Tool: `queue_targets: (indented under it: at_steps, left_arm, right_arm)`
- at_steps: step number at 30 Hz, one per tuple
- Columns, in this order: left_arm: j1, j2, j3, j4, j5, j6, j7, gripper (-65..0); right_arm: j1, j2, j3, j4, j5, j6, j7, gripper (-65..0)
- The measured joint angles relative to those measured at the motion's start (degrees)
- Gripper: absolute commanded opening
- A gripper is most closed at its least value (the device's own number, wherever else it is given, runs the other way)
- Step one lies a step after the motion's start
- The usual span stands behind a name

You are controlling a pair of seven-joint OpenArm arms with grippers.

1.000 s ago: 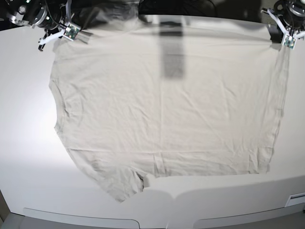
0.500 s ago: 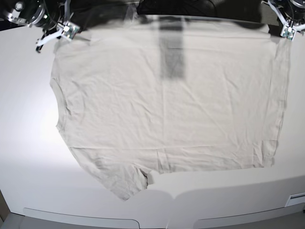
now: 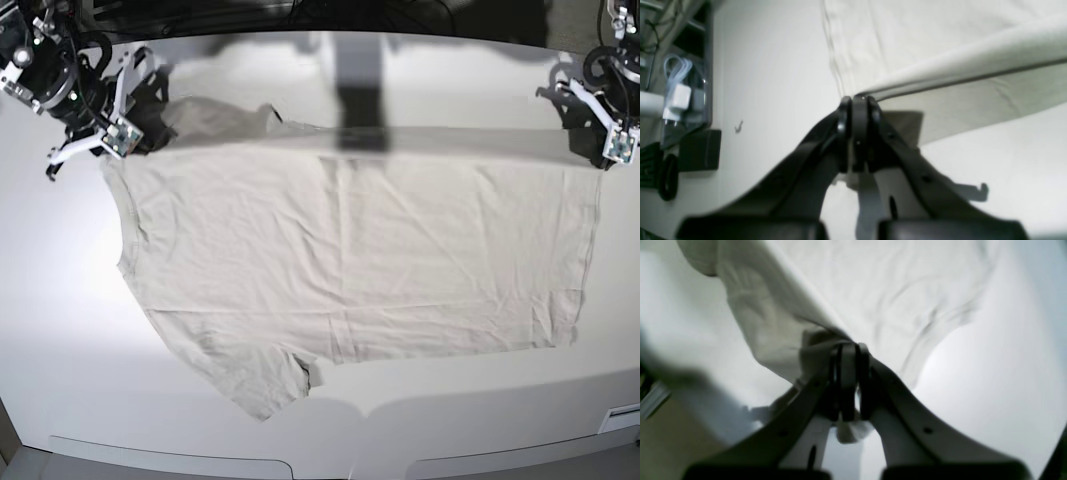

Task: Fold the T-shirt properly
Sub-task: 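Lay the shoulder edge down, folding the collar strip over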

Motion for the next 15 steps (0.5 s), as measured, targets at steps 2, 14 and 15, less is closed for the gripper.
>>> queue_targets:
  at_steps: [2, 14, 15]
  left_arm:
    - [-1.42, 0.0, 0.02, -1.05, -0.28, 0.0, -0.09, -65.0]
    - [-9.73, 0.31, 0.28, -9.33, -3.19, -4.7, -0.61, -65.0]
    - [-10.25, 0.33, 0.28, -9.62, -3.15, -4.7, -0.57, -65.0]
  right_arm:
    - [1.57, 0.13, -0.17, -0.31, 0.22, 0.09, 1.09, -65.0]
    - [17.7, -1.53, -10.71, -11.87, 0.04, -0.57, 4.55, -65.0]
    - [19.43, -1.97, -12.26, -12.79, -0.11, -0.57, 4.55, -65.0]
